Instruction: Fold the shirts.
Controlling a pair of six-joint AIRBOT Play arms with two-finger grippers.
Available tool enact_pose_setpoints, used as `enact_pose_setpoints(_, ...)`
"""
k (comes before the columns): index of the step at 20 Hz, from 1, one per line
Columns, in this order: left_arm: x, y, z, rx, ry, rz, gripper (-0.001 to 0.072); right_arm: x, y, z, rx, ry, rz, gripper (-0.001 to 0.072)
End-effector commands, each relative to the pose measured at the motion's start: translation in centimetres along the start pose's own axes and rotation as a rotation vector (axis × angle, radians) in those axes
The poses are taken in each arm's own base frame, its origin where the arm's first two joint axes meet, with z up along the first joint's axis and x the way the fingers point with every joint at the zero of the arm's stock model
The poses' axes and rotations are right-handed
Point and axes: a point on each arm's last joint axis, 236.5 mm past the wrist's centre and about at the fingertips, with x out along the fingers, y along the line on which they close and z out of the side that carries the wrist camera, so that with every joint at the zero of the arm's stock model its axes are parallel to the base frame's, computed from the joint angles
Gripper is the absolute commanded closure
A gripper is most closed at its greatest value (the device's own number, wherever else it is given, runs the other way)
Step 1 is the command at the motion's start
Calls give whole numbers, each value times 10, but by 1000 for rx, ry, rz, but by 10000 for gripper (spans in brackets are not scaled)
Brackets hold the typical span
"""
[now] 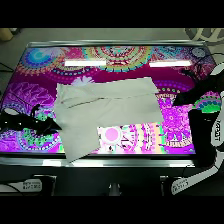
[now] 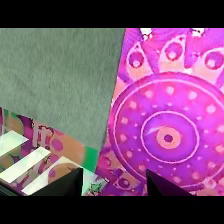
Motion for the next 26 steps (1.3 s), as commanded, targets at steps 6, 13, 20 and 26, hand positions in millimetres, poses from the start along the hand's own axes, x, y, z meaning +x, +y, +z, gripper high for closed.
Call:
enact_pose_setpoints(6, 7, 5, 18, 40, -81, 43, 335, 1, -5, -3, 0, 10, -21, 328)
enact_pose_setpoints(13, 6, 4, 19, 56, -84, 44, 678, 17, -2, -14, 15, 49, 15, 288)
enact_pose_setpoints(20, -2, -2, 20, 103, -111, 49, 679, 78, 16, -44, 103, 118, 171, 217)
enact_pose_setpoints(26, -5, -4, 21, 109, -120, 50, 678, 98, 25, -42, 172, 93, 225, 229)
